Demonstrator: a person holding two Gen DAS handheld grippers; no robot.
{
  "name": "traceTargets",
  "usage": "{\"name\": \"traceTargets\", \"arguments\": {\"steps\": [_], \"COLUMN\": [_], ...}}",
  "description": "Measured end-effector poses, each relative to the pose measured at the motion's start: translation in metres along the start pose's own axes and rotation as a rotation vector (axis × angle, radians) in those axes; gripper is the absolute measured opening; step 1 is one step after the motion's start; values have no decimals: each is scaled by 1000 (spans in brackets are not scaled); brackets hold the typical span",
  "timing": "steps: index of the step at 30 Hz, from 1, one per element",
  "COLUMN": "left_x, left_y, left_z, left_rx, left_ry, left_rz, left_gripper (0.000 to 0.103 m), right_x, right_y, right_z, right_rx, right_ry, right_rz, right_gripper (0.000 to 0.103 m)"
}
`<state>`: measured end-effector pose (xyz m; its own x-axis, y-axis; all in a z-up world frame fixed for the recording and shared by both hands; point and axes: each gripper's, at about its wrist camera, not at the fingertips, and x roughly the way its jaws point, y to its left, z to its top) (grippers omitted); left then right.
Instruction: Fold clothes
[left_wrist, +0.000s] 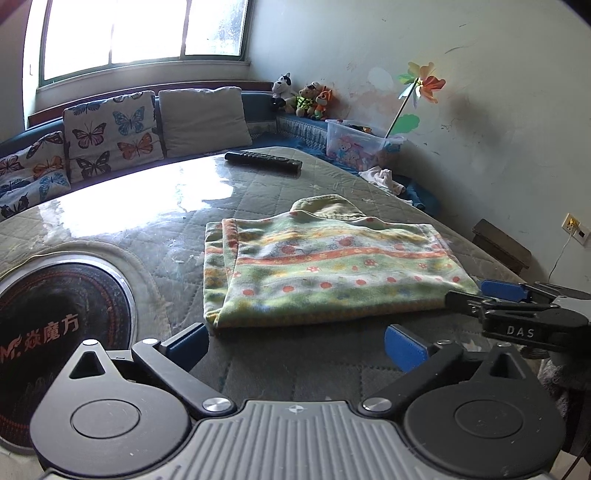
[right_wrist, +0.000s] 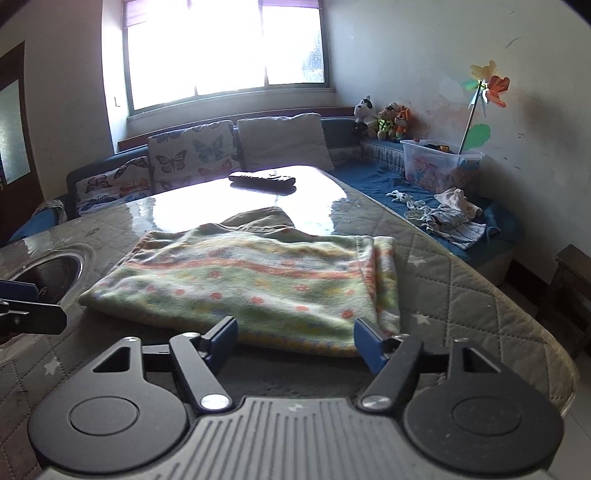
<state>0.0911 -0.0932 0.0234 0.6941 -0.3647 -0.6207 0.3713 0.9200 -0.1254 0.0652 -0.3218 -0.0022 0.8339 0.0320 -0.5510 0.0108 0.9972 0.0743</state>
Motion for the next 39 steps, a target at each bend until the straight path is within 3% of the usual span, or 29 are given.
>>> {"name": "traceTargets", "arguments": {"steps": [11, 39], "left_x": [-14, -32], "left_y": [5, 1], "left_z": [-19, -42], "left_rx": [-9, -5], "left_ry": [16, 37], "left_rz": [42, 95], "left_gripper": [103, 103], "right_x": [-14, -29], "right_y": [25, 52], "right_z": [-9, -32], "right_rx": [-45, -71], "right_ry": [-6, 31], "right_rz": [11, -8], "right_gripper": [103, 103]}}
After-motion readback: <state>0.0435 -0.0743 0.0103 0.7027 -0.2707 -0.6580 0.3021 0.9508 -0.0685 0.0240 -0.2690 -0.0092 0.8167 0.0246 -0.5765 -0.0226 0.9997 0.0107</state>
